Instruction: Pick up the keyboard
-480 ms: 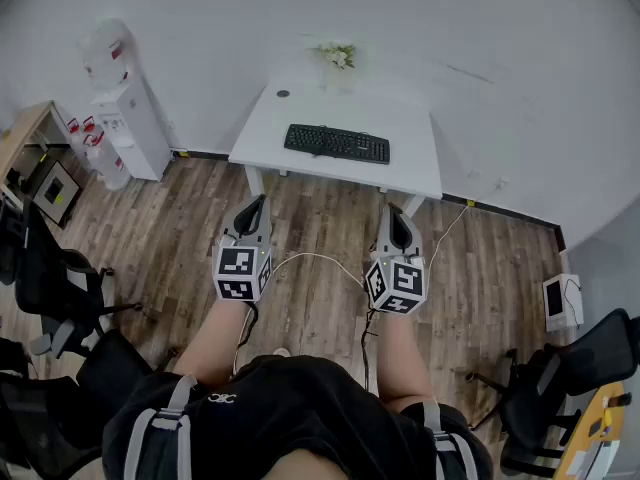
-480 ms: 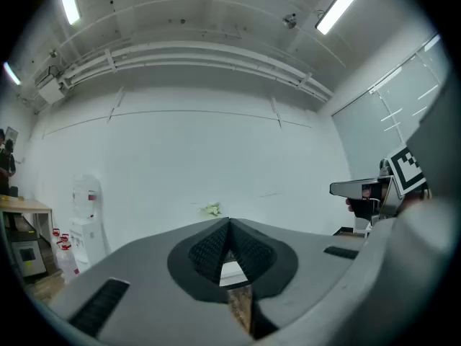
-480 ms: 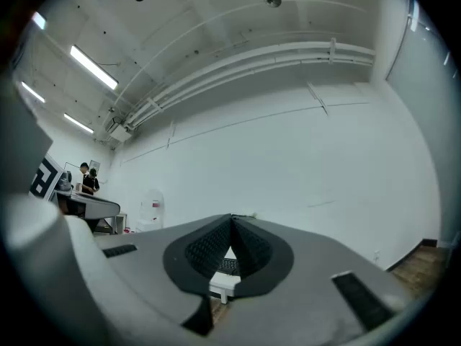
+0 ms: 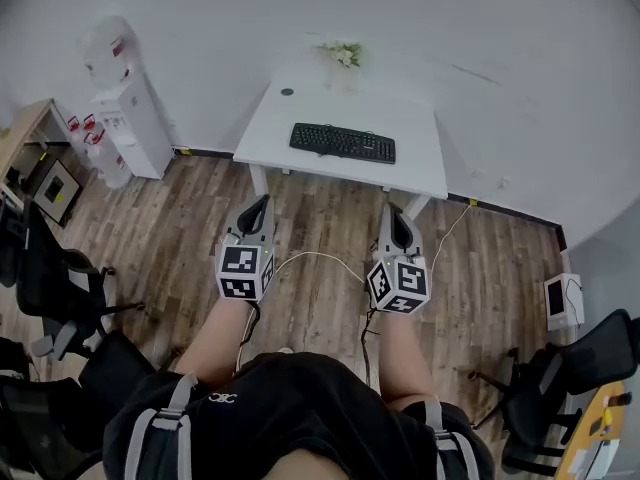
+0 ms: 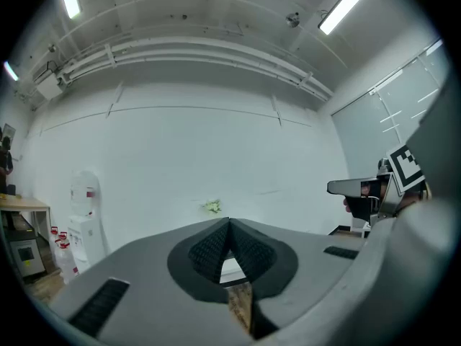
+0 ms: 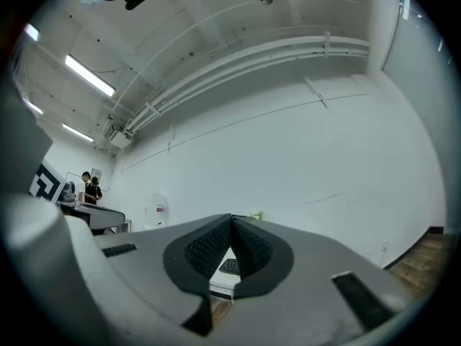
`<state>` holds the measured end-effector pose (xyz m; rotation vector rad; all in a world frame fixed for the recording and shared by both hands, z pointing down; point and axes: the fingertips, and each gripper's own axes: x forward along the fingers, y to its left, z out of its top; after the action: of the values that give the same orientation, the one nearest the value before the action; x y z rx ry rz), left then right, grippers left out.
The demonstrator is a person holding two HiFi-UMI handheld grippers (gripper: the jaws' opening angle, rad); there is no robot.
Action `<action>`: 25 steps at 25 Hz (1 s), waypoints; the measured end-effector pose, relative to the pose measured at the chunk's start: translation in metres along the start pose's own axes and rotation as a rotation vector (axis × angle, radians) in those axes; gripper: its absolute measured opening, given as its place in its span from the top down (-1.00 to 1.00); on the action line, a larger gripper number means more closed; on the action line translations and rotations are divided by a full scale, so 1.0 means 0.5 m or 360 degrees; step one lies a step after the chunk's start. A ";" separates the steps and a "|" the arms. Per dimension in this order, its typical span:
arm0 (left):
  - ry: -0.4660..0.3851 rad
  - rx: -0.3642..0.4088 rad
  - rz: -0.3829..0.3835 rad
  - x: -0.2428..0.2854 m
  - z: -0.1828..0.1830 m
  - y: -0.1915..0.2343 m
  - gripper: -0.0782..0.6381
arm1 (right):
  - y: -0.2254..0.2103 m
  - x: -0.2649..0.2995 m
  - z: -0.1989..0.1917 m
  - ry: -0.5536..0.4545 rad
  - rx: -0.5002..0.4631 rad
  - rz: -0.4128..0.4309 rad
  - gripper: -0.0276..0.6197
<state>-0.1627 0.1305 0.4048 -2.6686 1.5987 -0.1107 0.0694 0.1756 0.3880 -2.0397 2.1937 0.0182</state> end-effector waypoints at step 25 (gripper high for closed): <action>-0.0007 0.0014 -0.0111 0.118 -0.061 0.173 0.75 | 0.079 0.157 -0.073 0.0016 -0.0110 -0.0139 0.90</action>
<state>-0.2131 0.0381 0.4328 -2.7166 1.5011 -0.1129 0.0215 0.0970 0.4116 -2.1754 2.1359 0.0749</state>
